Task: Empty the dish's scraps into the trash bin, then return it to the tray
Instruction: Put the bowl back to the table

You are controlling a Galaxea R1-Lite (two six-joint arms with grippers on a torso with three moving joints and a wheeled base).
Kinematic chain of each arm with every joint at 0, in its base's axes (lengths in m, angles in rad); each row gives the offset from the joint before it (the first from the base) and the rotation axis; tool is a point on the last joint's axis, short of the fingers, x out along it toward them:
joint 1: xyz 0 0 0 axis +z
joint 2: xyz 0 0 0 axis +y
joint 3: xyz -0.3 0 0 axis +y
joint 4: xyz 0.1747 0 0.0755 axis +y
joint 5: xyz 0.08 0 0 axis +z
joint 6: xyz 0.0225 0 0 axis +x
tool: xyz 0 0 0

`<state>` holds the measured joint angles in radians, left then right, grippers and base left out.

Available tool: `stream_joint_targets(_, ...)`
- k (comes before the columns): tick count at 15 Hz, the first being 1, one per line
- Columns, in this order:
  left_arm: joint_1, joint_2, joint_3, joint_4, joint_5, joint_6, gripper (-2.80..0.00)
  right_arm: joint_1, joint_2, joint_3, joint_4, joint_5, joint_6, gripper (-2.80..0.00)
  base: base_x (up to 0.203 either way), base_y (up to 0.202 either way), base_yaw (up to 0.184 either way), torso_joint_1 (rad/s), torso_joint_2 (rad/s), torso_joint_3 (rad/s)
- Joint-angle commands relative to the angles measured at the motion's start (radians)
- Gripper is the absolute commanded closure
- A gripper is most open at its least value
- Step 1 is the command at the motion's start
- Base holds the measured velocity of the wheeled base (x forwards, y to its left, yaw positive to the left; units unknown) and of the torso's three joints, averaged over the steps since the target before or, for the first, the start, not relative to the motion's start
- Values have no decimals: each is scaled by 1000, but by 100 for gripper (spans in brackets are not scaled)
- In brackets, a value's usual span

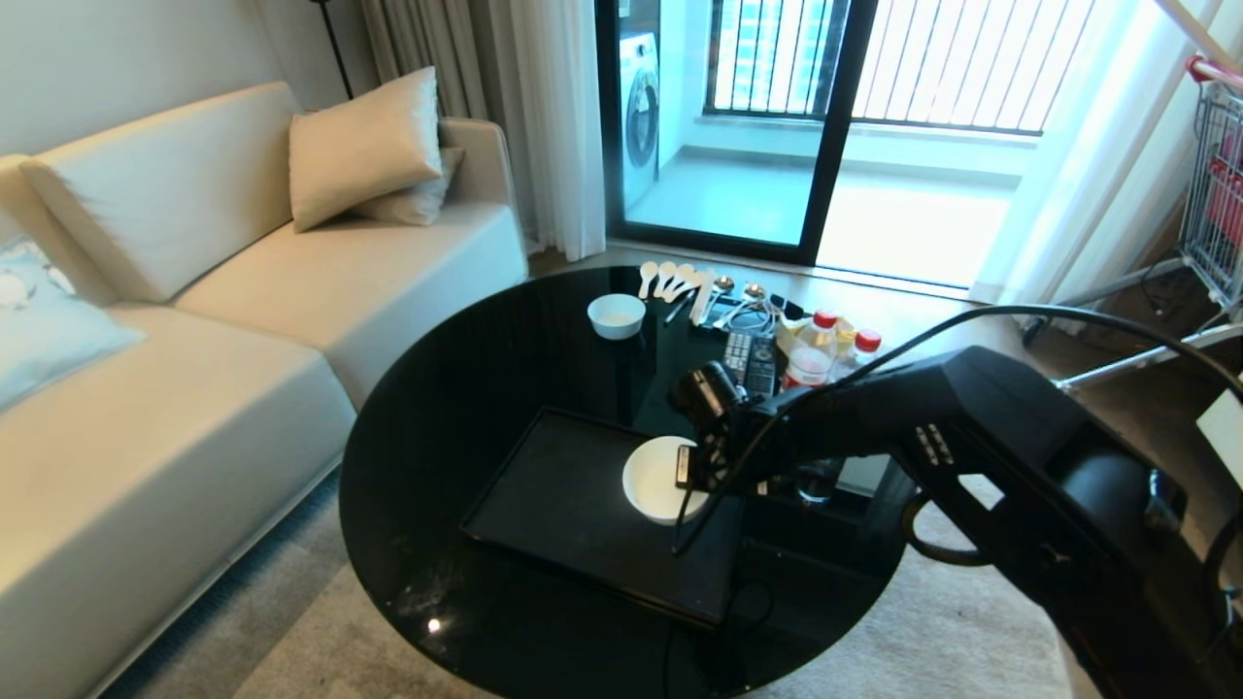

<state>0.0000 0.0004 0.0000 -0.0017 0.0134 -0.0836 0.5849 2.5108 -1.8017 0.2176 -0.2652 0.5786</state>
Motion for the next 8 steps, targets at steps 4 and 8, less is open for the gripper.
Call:
stream_joint_targets(4,0,0,0,0,0,-1,0,-2,30,-9,-1,-2,3,0,0,0,0,0,0,0)
stream_joint_targets(8,0,0,0,0,0,-1,0,-11,50,-10,-3,-2,3,0,0,0,0,0,0,0)
